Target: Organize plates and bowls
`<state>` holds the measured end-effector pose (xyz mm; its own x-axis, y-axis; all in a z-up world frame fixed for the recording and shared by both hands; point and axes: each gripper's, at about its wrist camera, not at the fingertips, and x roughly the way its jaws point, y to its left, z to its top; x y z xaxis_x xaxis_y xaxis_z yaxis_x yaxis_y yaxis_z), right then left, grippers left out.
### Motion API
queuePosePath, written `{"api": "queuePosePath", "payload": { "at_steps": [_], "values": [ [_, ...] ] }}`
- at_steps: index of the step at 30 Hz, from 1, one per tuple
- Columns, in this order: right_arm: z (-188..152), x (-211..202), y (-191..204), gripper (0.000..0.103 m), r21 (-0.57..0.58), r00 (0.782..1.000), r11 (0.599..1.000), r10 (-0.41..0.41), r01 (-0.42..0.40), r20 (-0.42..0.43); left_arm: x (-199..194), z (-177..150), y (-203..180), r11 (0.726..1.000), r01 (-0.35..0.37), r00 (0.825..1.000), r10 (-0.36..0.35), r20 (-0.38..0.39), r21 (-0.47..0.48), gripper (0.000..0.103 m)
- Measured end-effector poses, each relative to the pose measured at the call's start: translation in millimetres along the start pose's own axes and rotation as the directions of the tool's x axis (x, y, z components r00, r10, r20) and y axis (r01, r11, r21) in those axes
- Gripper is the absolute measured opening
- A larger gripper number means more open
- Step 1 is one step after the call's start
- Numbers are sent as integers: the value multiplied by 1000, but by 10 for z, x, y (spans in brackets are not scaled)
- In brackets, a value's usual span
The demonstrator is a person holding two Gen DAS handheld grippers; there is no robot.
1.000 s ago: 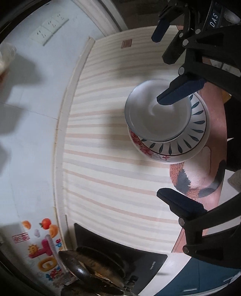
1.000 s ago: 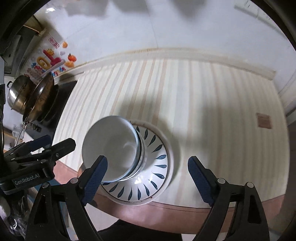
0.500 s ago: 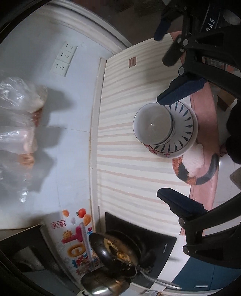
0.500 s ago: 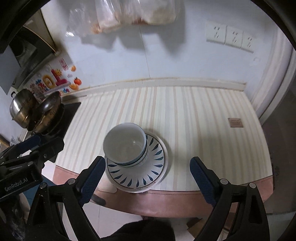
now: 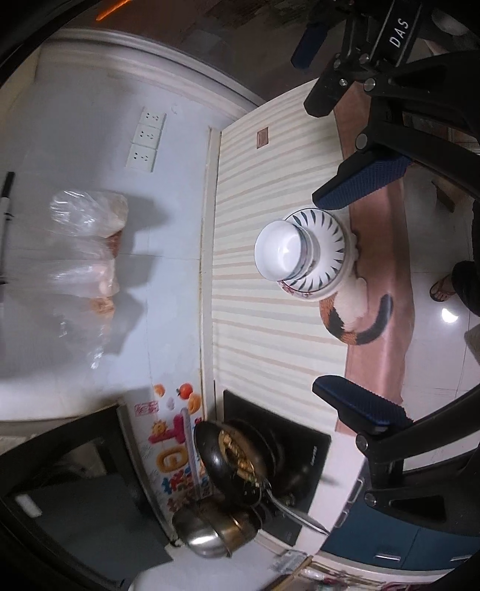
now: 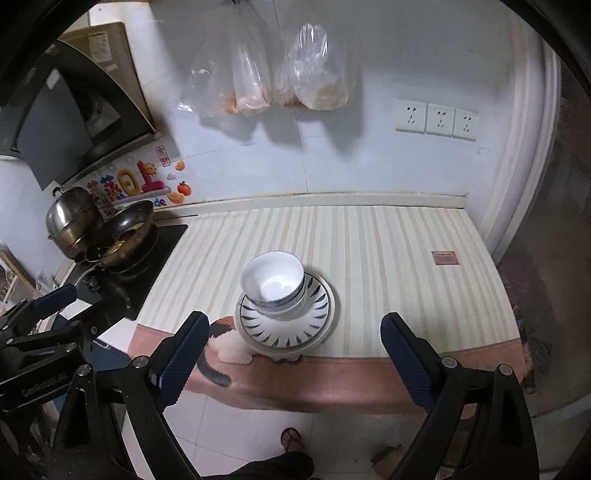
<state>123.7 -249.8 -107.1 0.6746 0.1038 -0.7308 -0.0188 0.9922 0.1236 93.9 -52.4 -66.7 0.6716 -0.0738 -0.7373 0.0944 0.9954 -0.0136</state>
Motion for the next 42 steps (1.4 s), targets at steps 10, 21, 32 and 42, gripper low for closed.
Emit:
{"api": "queuePosePath", "payload": {
  "at_steps": [10, 21, 32, 42],
  "values": [
    [-681, -1150, 176, 97, -19, 996, 1000, -16, 18, 84, -772, -582, -7, 1000, -21, 999, 21, 28, -7, 92],
    [-1335, -1797, 266, 97, -26, 993, 998, -47, 50, 110, -1158, -1063, 36, 998, -60, 997, 61, 44, -26, 92],
    [-1529, -1930, 267, 98, -42, 992, 997, -60, 65, 109, -1294, -1188, 51, 999, -43, 997, 44, 59, -27, 92],
    [-1503, -2003, 242, 98, -59, 990, 995, -70, 77, 125, -1418, -1198, 17, 999, -32, 996, 35, 82, -40, 92]
  ]
}}
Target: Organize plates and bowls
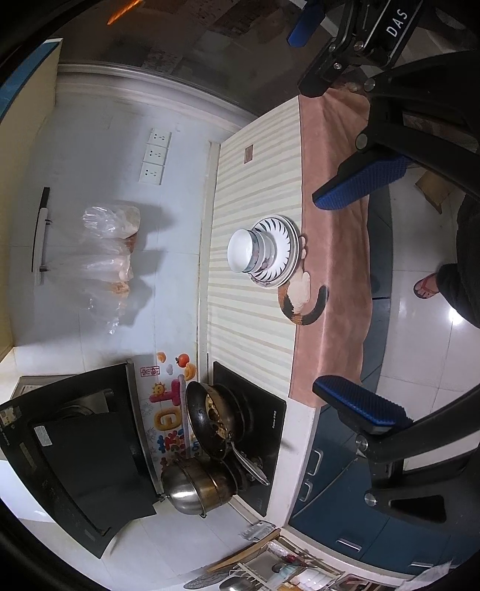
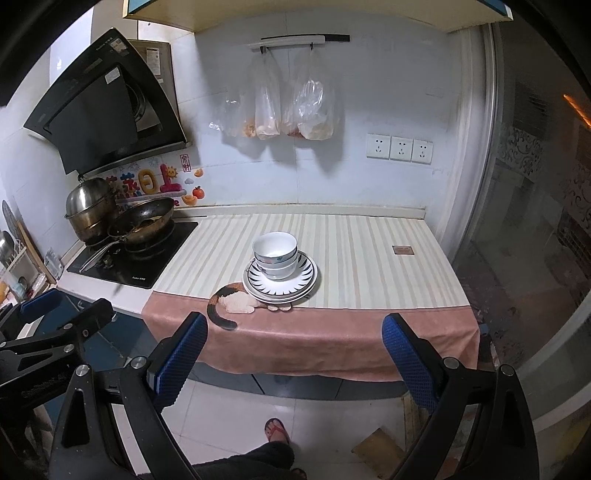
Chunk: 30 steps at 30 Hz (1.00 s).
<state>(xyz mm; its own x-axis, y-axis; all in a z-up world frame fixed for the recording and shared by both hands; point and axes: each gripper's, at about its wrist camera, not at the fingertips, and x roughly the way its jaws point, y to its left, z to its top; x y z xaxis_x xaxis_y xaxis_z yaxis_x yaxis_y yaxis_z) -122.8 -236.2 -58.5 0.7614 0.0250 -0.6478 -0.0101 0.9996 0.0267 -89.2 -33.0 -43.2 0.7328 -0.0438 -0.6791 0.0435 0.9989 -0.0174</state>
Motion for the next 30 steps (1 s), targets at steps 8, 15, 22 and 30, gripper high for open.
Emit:
{"api": "queuePosePath", "payload": {
  "at_steps": [8, 15, 22, 30],
  "values": [
    [15, -21, 11, 98, 2, 1000, 1000, 4, -4, 10, -15, -7, -6, 1000, -5, 1000, 5, 5, 2, 92],
    [8, -21, 17, 98, 0, 1000, 1000, 8, -8, 17, -36, -25, -20, 1000, -11, 1000, 11, 7, 2, 92],
    [23, -30, 0, 98, 6, 1000, 1000, -1, 1, 25, -44, -30, -24, 1000, -11, 1000, 11, 8, 2, 92],
    [24, -32, 1, 98, 8, 1000, 1000, -11, 10, 27, -55, -16, -33, 1000, -6, 1000, 6, 5, -1, 92]
  ]
}}
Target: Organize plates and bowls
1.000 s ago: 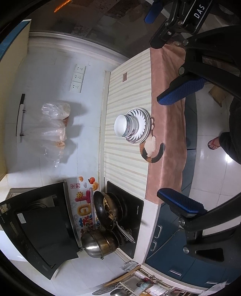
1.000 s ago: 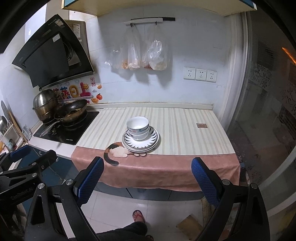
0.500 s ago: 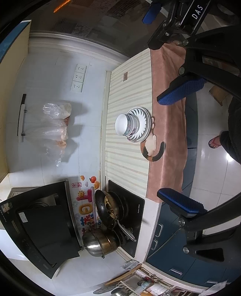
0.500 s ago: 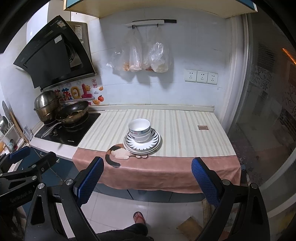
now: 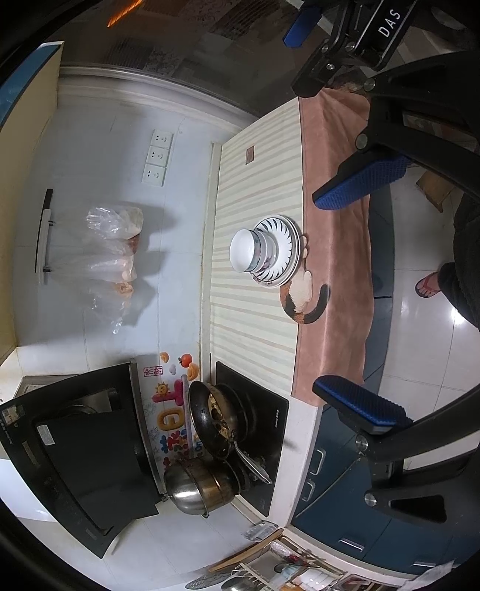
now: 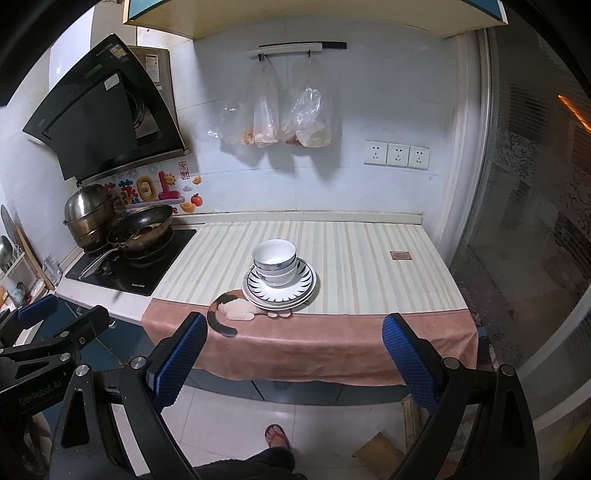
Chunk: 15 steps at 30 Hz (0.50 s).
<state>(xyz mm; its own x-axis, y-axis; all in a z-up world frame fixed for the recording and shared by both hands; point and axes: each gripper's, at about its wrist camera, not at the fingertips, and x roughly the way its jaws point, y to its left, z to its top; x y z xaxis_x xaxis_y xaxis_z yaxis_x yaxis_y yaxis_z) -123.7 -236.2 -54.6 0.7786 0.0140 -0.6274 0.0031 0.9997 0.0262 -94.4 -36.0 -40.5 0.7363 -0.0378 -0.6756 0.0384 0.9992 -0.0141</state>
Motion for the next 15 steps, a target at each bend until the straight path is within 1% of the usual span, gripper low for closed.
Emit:
{"api": "queuePosePath", "payload": {
  "at_steps": [15],
  "values": [
    [-12, 5, 75, 98, 1, 1000, 1000, -10, 10, -1, 15, 12, -19, 1000, -1, 1000, 1, -2, -5, 92]
  ]
}}
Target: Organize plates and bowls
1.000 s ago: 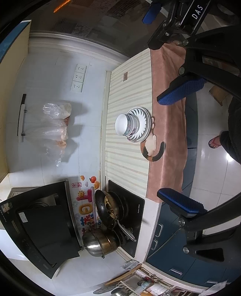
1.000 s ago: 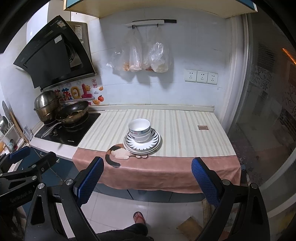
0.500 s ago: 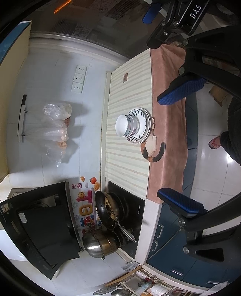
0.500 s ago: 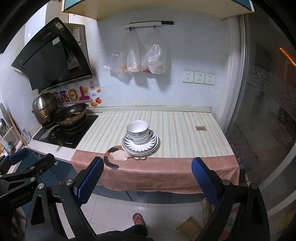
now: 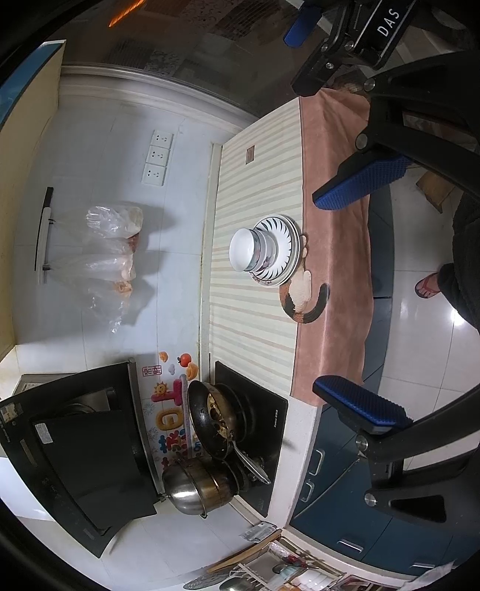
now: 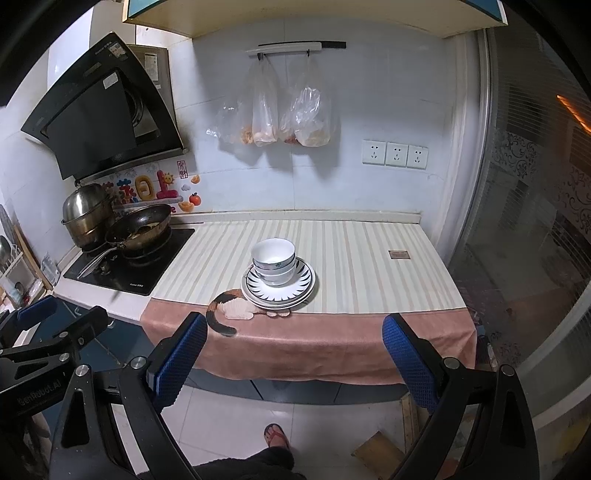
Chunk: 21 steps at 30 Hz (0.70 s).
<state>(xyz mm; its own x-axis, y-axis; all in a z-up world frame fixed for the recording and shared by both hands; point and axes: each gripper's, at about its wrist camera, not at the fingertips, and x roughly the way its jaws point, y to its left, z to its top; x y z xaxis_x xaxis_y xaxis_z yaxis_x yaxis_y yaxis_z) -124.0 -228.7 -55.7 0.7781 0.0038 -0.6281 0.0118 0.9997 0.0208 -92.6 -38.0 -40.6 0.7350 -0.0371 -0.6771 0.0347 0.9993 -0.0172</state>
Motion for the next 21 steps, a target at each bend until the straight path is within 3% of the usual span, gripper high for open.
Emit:
{"api": "queuePosePath", "payload": {
  "at_steps": [21],
  "values": [
    [0, -63, -4, 98, 8, 1000, 1000, 3, -3, 18, -58, -28, -40, 1000, -11, 1000, 12, 14, -8, 92]
  ]
}}
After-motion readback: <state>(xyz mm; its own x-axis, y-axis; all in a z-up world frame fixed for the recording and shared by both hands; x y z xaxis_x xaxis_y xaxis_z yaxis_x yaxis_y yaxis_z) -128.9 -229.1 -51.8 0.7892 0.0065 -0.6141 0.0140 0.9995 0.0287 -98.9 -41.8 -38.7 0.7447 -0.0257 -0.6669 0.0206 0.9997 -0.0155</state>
